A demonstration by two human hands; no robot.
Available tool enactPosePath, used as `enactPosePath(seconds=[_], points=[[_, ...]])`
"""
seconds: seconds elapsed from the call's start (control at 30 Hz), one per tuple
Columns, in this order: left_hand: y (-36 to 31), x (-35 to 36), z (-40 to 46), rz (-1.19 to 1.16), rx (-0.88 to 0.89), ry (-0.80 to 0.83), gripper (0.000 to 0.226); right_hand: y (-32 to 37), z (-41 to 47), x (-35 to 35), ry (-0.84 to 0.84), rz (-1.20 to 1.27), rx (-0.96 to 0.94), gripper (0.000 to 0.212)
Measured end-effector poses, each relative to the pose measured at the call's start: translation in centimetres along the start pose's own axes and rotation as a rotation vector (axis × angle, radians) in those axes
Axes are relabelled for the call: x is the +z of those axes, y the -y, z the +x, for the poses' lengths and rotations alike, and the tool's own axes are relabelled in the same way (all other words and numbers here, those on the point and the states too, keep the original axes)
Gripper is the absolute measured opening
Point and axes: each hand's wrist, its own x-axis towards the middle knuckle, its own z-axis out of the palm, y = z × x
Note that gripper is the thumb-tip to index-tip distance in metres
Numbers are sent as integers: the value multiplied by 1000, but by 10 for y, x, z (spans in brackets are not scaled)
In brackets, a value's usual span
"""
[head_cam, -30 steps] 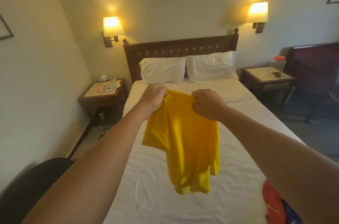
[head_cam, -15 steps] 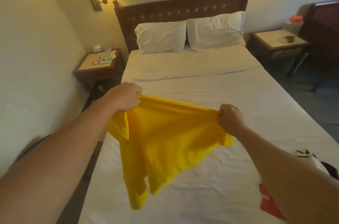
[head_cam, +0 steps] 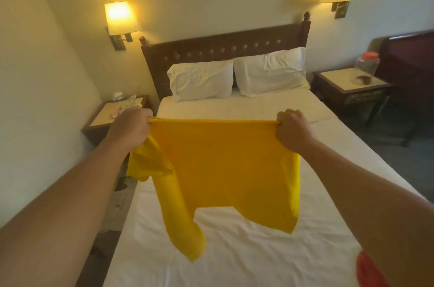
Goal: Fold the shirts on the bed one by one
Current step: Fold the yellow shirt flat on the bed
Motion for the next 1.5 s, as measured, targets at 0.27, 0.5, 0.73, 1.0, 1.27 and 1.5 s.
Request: enactPosePath(seconds=[0.27,0.5,0.73,1.0,1.27,1.5], points=[[19,-27,11,-256,-76,-242,25,0,22,-5,-198,44,13,19],[50,67,-86,-275,74,-120,28,-38,-74,74,-210,117,66,23],[62,243,-255,132,427,201,32,-115,-250,213,116,-19,156,28],[28,424,-437,231,217,750,61,-187,-421,335,454,-230,76,18],[-93,482,-486,151,216,760,86,-220,-479,366,423,-239,411,53],[-164,513,-452,40,284,685,40,-247,-453,361,246,9,433,37]])
